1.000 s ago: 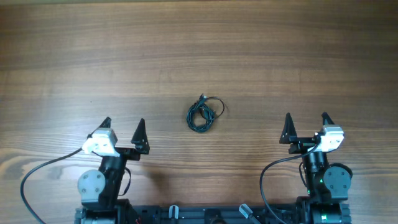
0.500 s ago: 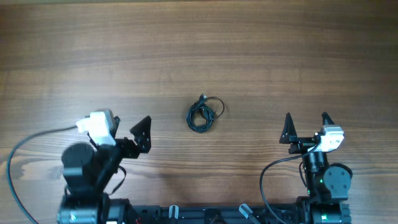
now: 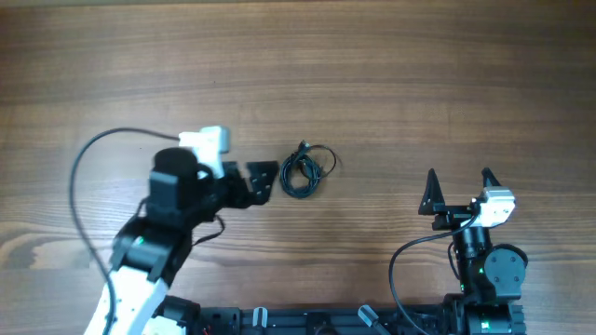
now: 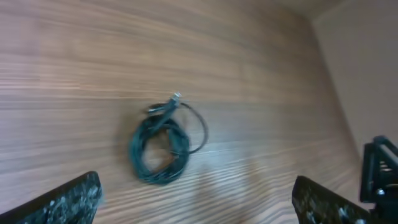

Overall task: Untangle cables
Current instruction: 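Reach the left gripper forward and down onto the black cable bundle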

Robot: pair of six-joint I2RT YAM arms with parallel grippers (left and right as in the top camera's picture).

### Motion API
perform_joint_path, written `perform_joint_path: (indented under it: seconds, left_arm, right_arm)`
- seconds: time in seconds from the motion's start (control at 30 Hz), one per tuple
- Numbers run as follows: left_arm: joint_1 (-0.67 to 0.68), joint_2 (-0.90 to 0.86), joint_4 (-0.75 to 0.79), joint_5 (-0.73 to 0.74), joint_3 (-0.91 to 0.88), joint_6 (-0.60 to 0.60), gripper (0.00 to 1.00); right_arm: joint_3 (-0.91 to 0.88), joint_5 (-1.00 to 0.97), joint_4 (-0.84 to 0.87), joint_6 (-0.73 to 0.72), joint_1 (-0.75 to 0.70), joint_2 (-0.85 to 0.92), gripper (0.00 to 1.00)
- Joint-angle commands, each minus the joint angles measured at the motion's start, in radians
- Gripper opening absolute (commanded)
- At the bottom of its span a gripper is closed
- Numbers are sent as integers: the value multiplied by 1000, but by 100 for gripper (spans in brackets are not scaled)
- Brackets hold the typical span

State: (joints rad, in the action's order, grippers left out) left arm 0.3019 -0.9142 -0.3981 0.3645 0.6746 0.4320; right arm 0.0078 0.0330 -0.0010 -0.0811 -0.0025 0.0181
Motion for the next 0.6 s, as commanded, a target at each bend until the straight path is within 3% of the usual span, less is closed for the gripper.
perform_joint_path:
  seconds: [0.0, 0.2, 0.27, 0.43, 0.57]
  left_arm:
    - [63, -106, 56, -13, 12, 120, 100]
    - [124, -272, 145, -54, 12, 152, 97]
    - [144, -319, 140, -144, 12, 153, 92]
    - [211, -429, 128, -426, 12, 153, 92]
    - [252, -502, 154, -522, 12, 152, 84]
  right_arm:
    - [-3, 11, 4, 2, 5, -11, 100]
    - [-3, 11, 4, 2, 5, -11, 100]
    - [-3, 11, 4, 2, 5, -11, 100]
    - [-3, 11, 4, 2, 5, -11, 100]
    - [-3, 11, 4, 2, 5, -11, 100]
